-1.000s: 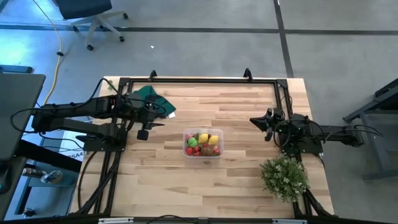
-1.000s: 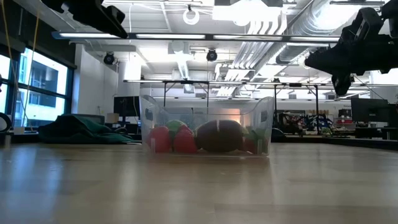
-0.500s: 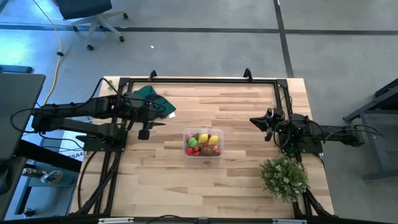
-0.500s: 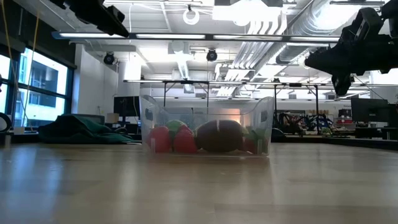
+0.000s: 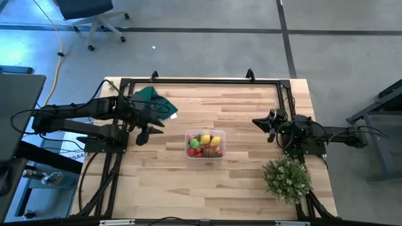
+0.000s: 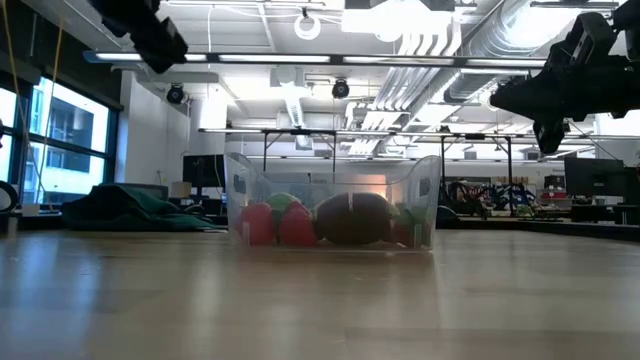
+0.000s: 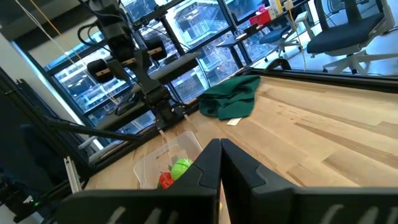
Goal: Pick and placing Produce into tupperware
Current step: Return to Home Position
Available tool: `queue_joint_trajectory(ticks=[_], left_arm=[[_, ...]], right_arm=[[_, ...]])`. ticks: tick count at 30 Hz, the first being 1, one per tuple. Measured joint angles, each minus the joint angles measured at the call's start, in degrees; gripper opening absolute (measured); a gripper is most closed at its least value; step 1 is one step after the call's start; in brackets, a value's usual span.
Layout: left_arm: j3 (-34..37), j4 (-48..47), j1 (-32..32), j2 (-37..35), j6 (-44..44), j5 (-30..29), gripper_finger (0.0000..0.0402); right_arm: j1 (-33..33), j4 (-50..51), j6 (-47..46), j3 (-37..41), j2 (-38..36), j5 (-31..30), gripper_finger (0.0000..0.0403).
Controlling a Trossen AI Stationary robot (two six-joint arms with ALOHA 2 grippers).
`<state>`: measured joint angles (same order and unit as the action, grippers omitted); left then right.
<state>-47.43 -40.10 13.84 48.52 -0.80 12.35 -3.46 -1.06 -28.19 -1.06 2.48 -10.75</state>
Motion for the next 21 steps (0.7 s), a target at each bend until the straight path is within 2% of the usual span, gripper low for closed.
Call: queue_joint_trajectory(ticks=[2, 5, 9, 13, 17, 21], left_arm=[[0.01, -1.48, 0.01, 0.6, 1.57, 0.07, 0.0122], [0.03, -0.1, 0.01, 0.44, 0.58, 5.41, 0.0122], [-2.28, 4.47, -0.05, -4.93, -0.61, 8.54, 0.0122], [-6.57, 5.38, 0.01, -13.33, -3.54, 6.75, 0.0122], [-9.59, 4.42, -0.01, -23.13, -6.25, 2.53, 0.0122], [-9.9, -0.76, 0.01, -33.17, -6.44, -2.68, 0.0122]], right_arm=[[0.0, 0.01, 0.03, 0.0, 0.0, -0.02, 0.0], [0.0, 0.02, 0.02, 0.0, 0.02, -0.04, 0.0], [0.02, 0.02, 0.0, -0.02, 0.07, -0.04, 0.0], [0.02, 0.02, -0.05, -0.02, 0.07, -0.03, 0.0], [0.02, 0.02, -0.06, -0.02, 0.07, -0.04, 0.0], [0.02, 0.02, -0.03, -0.02, 0.07, -0.04, 0.0]])
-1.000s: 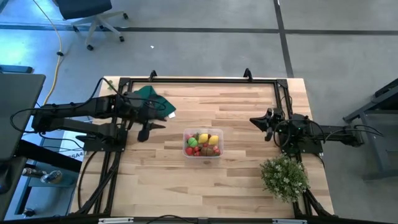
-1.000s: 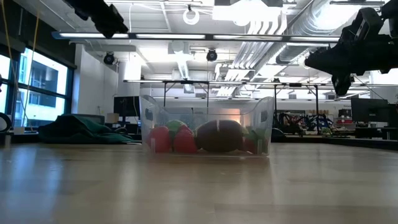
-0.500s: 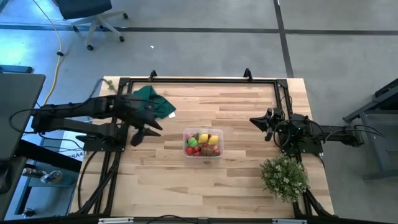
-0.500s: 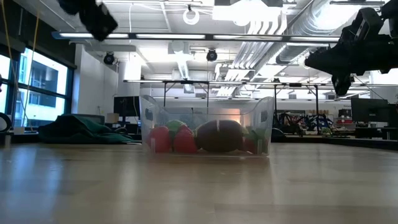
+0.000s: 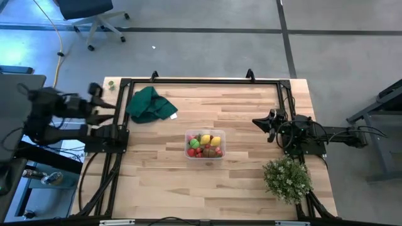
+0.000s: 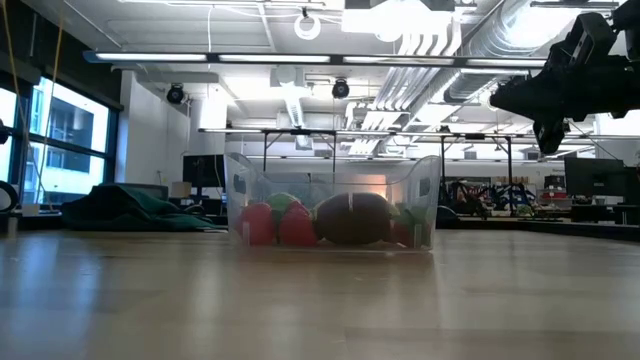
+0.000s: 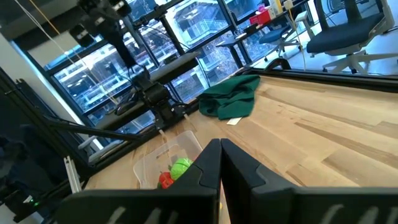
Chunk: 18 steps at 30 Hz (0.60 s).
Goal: Pick and placing Produce into tupperware
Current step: Return to Home Position
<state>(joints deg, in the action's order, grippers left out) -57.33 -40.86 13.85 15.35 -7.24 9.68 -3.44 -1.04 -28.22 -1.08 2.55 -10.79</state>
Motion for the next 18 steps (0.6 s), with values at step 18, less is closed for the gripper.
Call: queue_joint_trajectory(ticks=[18], left_arm=[[17.68, 26.66, 0.02, -14.16, -3.62, -1.34, 0.0122]], right_arm=[[-0.01, 0.0, 0.15, 0.0, 0.13, 0.0, 0.0]])
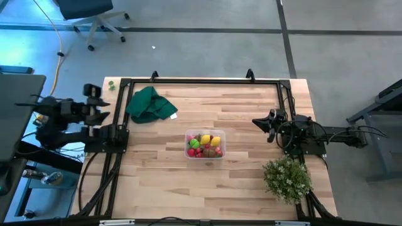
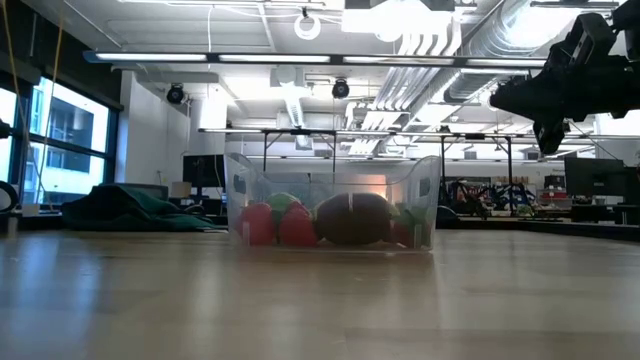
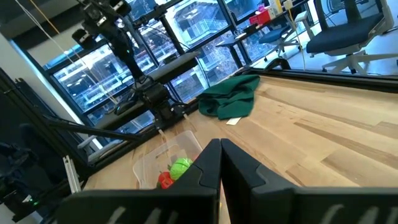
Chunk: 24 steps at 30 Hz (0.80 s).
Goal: Pick and placing Produce into tupperware
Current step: Return to Home Position
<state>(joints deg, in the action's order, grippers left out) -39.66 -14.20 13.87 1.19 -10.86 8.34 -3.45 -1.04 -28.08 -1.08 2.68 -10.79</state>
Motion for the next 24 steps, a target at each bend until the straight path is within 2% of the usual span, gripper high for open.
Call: queue_joint_trajectory(ticks=[6, 11, 16, 24], left_arm=[[15.77, 14.47, -0.02, 0.23, 5.04, 0.76, 0.0122], [25.81, 19.47, -0.01, 0.3, 8.1, 1.19, 0.0122], [31.16, 19.16, 0.0, 0.27, 7.26, 1.7, 0.0122], [33.46, 11.51, -0.02, 0.24, 1.33, -1.1, 0.0122]], right_arm=[[0.01, 0.0, 0.0, -0.01, -0.02, 0.0, 0.0], [0.01, 0.0, 0.0, 0.0, 0.0, 0.0, 0.0], [-0.01, 0.0, 0.0, -0.01, 0.0, 0.0, 0.0], [0.01, 0.0, 0.0, 0.0, 0.0, 0.0, 0.0]])
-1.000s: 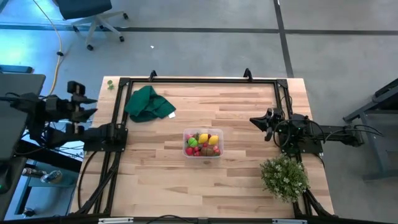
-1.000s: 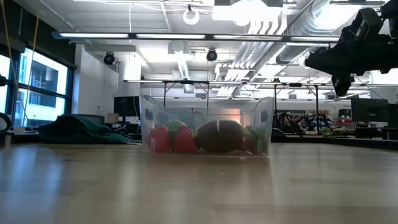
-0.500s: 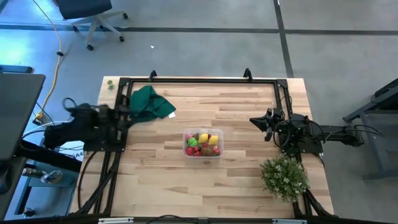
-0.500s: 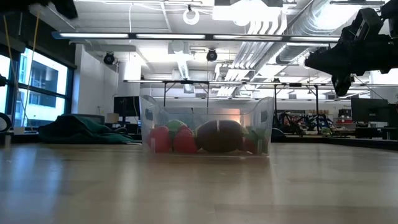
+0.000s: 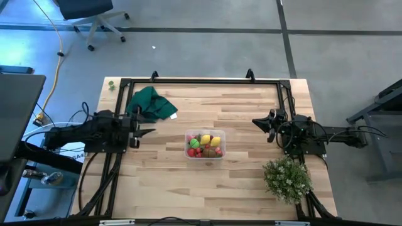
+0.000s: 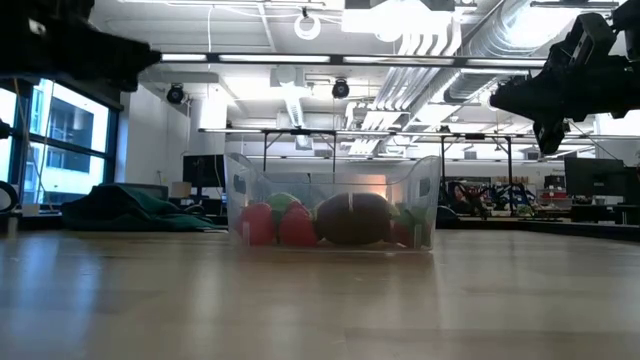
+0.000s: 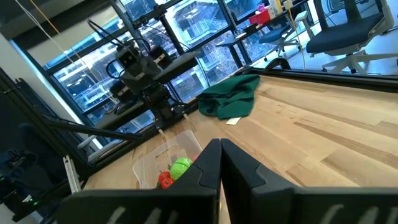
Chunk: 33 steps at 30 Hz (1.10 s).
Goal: Pick and placing Produce into tupperware
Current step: Return to Home Position
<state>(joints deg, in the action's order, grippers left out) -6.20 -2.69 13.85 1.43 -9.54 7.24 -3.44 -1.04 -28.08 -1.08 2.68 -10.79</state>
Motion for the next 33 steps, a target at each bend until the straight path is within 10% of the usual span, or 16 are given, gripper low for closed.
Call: queue_joint_trajectory(ticks=[33], left_arm=[[0.04, -15.99, 0.0, -0.02, -5.28, -5.37, 0.0122]], right_arm=[[0.0, 0.0, 0.0, 0.0, 0.0, 0.0, 0.0]])
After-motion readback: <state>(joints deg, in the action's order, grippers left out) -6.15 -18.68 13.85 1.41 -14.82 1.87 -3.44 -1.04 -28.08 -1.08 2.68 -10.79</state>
